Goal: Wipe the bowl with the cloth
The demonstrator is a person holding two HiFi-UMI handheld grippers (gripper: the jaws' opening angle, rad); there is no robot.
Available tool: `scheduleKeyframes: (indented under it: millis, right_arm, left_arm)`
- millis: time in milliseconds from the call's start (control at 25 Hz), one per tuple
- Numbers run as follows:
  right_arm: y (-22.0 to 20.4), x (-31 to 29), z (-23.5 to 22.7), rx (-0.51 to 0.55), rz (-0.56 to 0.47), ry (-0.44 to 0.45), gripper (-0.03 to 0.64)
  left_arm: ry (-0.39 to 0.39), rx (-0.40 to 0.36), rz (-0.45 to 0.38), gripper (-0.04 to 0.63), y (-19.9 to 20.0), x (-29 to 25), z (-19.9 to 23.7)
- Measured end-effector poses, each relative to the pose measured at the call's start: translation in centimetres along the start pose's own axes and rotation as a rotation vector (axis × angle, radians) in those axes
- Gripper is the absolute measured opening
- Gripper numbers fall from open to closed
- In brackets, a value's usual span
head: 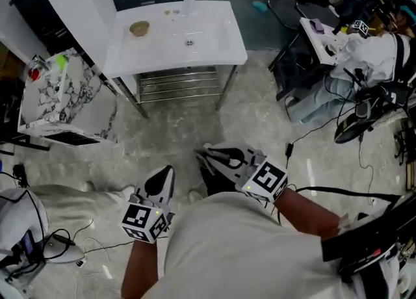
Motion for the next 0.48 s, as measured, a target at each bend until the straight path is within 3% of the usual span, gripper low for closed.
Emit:
scheduleKeyframes:
  millis: [480]
  right_arm:
    - [5.4, -4.5, -17.6, 0.05, -0.125, 0.048, 0.037]
  left_arm:
    - [0.147, 0.007, 0.036, 0.003, 11.5, -9.2, 7.6]
Point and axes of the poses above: the fingertips, and each gripper's own axes: x backward along the fingers, z to its left, y out of its top, the point moved 9 cm from there along x, backward along the fingers, and after that the axes turned 11 degrees about z, right-handed, at the moved point
